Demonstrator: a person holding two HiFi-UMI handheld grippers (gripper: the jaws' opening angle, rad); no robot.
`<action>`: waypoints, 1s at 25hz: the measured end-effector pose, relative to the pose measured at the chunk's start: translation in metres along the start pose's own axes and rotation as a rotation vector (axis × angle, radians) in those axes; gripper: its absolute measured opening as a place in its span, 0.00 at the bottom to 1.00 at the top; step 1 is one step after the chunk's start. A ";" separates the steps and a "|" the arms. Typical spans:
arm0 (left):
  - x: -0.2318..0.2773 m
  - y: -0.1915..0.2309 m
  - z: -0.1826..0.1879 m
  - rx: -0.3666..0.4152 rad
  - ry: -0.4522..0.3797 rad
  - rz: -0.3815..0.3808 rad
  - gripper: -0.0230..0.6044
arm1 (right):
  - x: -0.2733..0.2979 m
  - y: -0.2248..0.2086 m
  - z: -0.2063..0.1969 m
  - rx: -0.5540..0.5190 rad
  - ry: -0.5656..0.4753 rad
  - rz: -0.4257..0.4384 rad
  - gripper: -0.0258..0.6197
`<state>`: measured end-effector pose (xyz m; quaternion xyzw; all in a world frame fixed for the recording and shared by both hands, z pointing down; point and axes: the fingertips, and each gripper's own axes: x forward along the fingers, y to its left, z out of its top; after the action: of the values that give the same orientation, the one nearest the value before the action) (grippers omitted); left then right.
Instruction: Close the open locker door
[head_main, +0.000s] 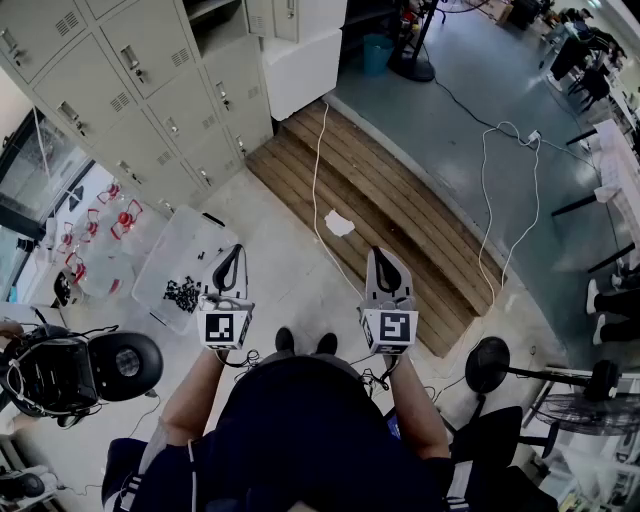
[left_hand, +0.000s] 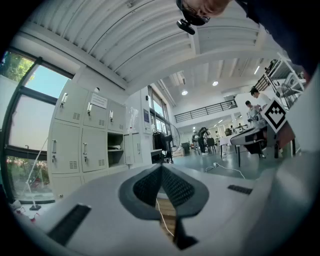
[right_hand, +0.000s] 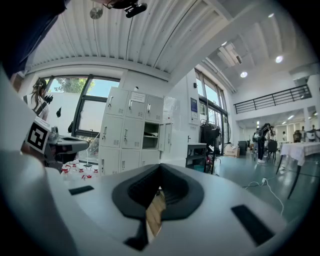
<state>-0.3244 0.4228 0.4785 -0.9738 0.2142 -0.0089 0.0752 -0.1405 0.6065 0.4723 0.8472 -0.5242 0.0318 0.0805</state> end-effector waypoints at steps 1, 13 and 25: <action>0.001 0.000 0.000 0.001 0.002 0.000 0.04 | 0.001 0.000 0.000 -0.001 0.000 0.001 0.03; 0.007 0.000 0.003 -0.013 -0.010 -0.001 0.04 | 0.005 0.000 0.001 -0.007 -0.001 0.006 0.03; 0.009 0.008 -0.004 0.010 0.009 0.003 0.04 | 0.014 0.004 0.013 -0.058 -0.034 0.033 0.16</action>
<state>-0.3200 0.4115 0.4807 -0.9731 0.2160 -0.0143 0.0792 -0.1385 0.5902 0.4620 0.8362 -0.5400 0.0035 0.0955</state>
